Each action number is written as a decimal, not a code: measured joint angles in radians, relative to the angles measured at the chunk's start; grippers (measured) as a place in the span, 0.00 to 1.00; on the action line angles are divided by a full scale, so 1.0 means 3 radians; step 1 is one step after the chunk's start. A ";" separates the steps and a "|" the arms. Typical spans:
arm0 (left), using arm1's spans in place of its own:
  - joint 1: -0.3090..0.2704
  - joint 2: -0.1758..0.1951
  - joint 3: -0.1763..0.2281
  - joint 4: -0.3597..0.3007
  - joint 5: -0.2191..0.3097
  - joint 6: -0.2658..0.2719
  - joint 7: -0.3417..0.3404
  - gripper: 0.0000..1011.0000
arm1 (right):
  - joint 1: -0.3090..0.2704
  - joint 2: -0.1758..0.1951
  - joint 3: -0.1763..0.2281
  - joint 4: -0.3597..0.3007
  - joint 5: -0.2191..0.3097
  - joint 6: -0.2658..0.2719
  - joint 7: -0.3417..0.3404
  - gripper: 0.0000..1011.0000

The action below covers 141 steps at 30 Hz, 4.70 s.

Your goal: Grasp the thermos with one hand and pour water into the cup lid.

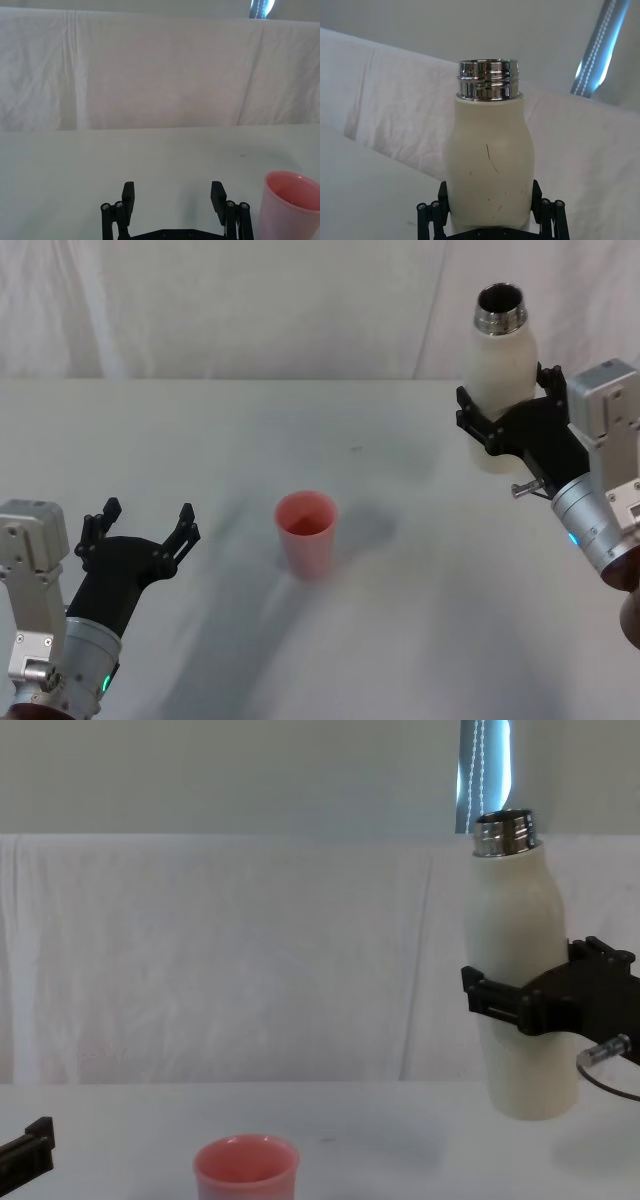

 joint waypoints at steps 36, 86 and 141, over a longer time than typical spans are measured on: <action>0.0000 0.0000 0.0000 0.0000 0.0000 0.0000 0.0000 0.99 | 0.0009 0.0234 -0.0486 0.0008 -0.1341 -0.0202 -0.0274 0.95; 0.0000 0.0000 0.0000 0.0000 0.0000 0.0000 0.0000 0.99 | 0.0357 0.0373 -0.1163 0.0581 -0.2722 -0.0059 -0.0926 0.95; 0.0000 0.0000 0.0000 0.0000 0.0000 0.0000 0.0000 0.99 | 0.0671 0.0485 -0.1462 0.0897 -0.3081 -0.0104 -0.1181 0.95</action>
